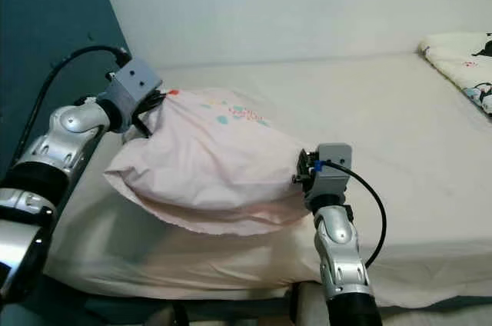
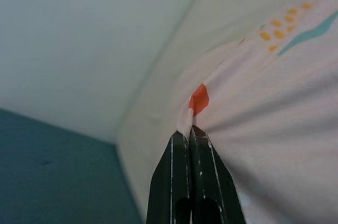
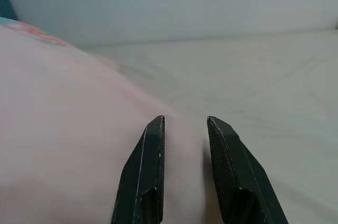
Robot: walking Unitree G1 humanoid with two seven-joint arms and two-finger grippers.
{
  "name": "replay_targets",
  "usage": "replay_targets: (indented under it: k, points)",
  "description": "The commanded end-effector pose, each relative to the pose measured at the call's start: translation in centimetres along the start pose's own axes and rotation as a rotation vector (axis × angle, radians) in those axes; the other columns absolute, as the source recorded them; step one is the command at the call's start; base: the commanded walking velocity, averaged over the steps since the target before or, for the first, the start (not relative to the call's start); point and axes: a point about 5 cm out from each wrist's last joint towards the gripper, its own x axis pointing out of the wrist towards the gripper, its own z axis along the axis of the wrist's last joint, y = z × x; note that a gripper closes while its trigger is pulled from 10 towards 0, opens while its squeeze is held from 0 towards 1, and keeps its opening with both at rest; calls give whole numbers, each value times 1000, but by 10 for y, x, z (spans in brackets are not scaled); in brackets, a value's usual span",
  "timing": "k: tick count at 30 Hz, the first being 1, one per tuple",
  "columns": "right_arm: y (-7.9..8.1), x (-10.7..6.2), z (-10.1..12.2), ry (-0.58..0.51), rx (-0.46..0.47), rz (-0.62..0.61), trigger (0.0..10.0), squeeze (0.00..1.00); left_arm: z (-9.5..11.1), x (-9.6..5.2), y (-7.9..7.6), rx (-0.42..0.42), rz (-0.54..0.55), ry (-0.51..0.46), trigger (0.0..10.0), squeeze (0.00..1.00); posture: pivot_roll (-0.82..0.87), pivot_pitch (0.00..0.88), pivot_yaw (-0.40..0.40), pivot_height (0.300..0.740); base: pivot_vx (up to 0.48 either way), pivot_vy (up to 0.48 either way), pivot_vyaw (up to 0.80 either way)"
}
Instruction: Clean up the room
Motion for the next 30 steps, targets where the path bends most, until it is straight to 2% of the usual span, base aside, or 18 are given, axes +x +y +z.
replay_targets:
  k: [1, 3, 5, 6, 7, 8, 10, 12, 13, 14, 17, 19, 22, 23, 24, 25, 26, 30]
  points:
    - [4, -3, -8, 26, 6, 13, 10000, 0, -7, -9, 14, 54, 45, 29, 0, 0, -30, 0, 35, 566, 0, 0, 0]
    - [6, -4, -9, 35, 7, 22, 10000, 0, -10, -9, 10, 21, 21, 25, 0, 0, -28, 0, 34, 566, 0, 0, 0]
    - [12, -6, -17, 86, 3, 59, 10000, 0, -17, -11, -13, -87, -117, -17, 0, 0, -28, 0, 33, 566, 0, 0, 0]
    - [12, -6, -17, 86, 3, 59, 10000, 0, -17, -11, -13, -87, -117, -17, 0, 0, -28, 0, 33, 566, 0, 0, 0]
    - [15, -8, -24, 120, -4, 77, 10000, 0, -21, -16, -37, -180, -259, -63, 0, 0, -26, 0, 30, 566, 0, 0, 0]
    - [15, -8, -24, 120, -4, 77, 10000, 0, -21, -16, -37, -180, -259, -63, 0, 0, -26, 0, 30, 566, 0, 0, 0]
    - [15, -10, -28, 139, -8, 75, 10000, 0, -22, -19, -55, -275, -340, -100, 0, 0, -25, 0, 27, 566, 0, 0, 0]
    - [15, -10, -28, 139, -8, 75, 10000, 0, -22, -19, -55, -275, -340, -100, 0, 0, -25, 0, 27, 566, 0, 0, 0]
    - [15, -11, -29, 145, -5, 70, 10000, 0, -21, -20, -66, -347, -363, -124, 0, 0, -24, 0, 25, 566, 0, 0, 0]
    - [15, -11, -29, 145, -5, 70, 10000, 0, -21, -20, -66, -347, -363, -124, 0, 0, -24, 0, 25, 566, 0, 0, 0]
    - [11, -12, -32, 168, -3, 35, 10000, 0, -8, -19, -103, -620, -381, -216, 0, 0, -24, 0, 17, 566, 0, 0, 0]
    - [8, -11, -34, 179, -4, 16, 10000, 0, -3, -19, -114, -681, -378, -235, 0, 0, -26, 0, 13, 566, 0, 0, 0]
    - [5, -10, -34, 187, 1, 0, 10000, 0, -1, -17, -121, -704, -366, -237, 0, 0, -27, 0, 10, 566, 0, 0, 0]
    - [0, -8, -34, 195, 11, -16, 10000, 0, -7, -13, -125, -668, -287, -184, 6157, 0, -29, 0, 11, 566, 0, 0, 0]
    - [0, -8, -34, 195, 11, -16, 10000, 0, -7, -13, -125, -668, -287, -184, 6157, 0, -29, 0, 11, 566, 0, 0, 0]
    - [-3, -7, -35, 203, 9, -23, 10000, 0, -11, -11, -121, -680, -248, -159, 10000, 161, -30, 0, 12, 566, 0, 0, 0]
    - [-4, -6, -36, 208, 10, -27, 10000, 0, -14, -11, -117, -708, -228, -143, 10000, 1000, -31, 0, 14, 566, 0, 0, 0]
    - [-6, -5, -37, 218, 15, -37, 10000, 0, -24, -15, -105, -757, -182, -102, 10000, 1000, -32, 2, 15, 566, 0, 0, 0]
